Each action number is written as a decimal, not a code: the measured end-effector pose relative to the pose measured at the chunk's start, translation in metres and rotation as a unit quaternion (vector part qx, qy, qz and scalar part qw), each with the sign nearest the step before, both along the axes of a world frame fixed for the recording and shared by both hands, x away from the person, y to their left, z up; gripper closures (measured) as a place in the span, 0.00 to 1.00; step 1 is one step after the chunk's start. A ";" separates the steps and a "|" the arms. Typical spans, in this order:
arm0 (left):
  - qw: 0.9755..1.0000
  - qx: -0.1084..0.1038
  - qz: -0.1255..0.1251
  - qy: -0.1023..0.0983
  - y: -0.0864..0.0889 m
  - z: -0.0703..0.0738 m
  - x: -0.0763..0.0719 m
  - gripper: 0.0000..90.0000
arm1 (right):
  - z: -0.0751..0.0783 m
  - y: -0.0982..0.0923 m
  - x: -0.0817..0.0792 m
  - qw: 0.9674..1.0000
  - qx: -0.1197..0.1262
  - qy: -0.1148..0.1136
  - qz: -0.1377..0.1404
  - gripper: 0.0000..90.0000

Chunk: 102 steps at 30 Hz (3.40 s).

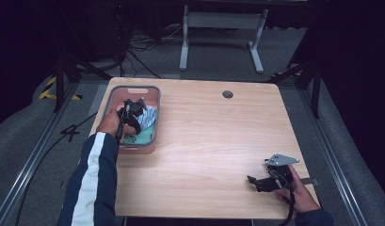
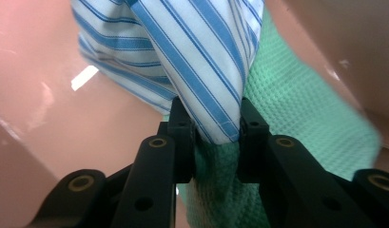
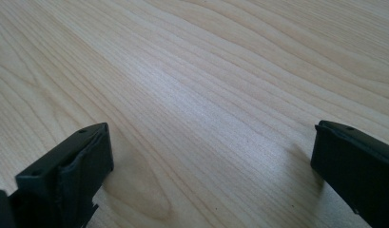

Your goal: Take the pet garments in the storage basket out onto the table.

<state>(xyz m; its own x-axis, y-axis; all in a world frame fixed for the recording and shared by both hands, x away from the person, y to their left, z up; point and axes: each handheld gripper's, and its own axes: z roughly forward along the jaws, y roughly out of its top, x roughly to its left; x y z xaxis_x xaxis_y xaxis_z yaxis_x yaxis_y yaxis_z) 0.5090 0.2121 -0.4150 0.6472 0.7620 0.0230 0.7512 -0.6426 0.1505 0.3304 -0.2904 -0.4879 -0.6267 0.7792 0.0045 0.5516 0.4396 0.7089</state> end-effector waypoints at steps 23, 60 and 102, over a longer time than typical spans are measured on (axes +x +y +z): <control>0.979 -0.086 0.039 -0.181 0.047 0.066 -0.043 0.84 | 0.000 0.000 0.000 1.000 0.000 0.000 0.000 0.01; 0.944 -0.167 -0.083 -0.273 -0.029 0.131 -0.084 0.85 | 0.000 0.000 0.000 1.000 0.000 0.000 -0.001 0.01; 0.947 -0.167 -0.199 -0.187 -0.139 0.072 -0.085 0.84 | 0.000 0.000 0.000 1.000 0.000 0.000 -0.001 0.01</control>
